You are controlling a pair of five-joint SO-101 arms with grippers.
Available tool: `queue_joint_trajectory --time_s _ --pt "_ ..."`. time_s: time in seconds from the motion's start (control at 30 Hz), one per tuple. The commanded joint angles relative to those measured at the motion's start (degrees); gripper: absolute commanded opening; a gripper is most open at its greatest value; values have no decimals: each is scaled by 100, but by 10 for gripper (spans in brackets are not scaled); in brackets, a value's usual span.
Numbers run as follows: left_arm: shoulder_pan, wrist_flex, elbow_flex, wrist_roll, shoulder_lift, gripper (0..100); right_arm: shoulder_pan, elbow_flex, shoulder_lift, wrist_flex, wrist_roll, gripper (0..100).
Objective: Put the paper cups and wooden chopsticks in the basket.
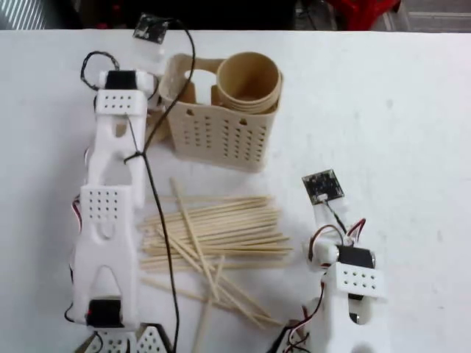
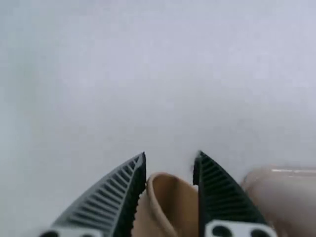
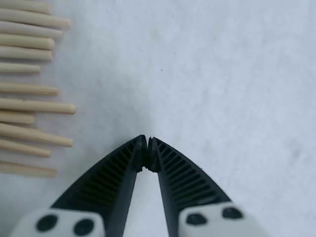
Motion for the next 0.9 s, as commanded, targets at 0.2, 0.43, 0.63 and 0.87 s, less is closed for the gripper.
queue_joint_trajectory --time_s 0.2,0.43,0.63,0.87 --pt "-505 2330 -1073 -484 -664 177 -40 -26 22 -84 0 18" --pt "-919 2963 -1486 -941 -1007 176 -40 -26 22 -84 0 18" --pt "-1648 2963 -774 -1468 -1516 176 -40 -26 22 -84 0 18" --pt "-2229 2963 879 -1960 -2431 176 -40 -26 22 -84 0 18"
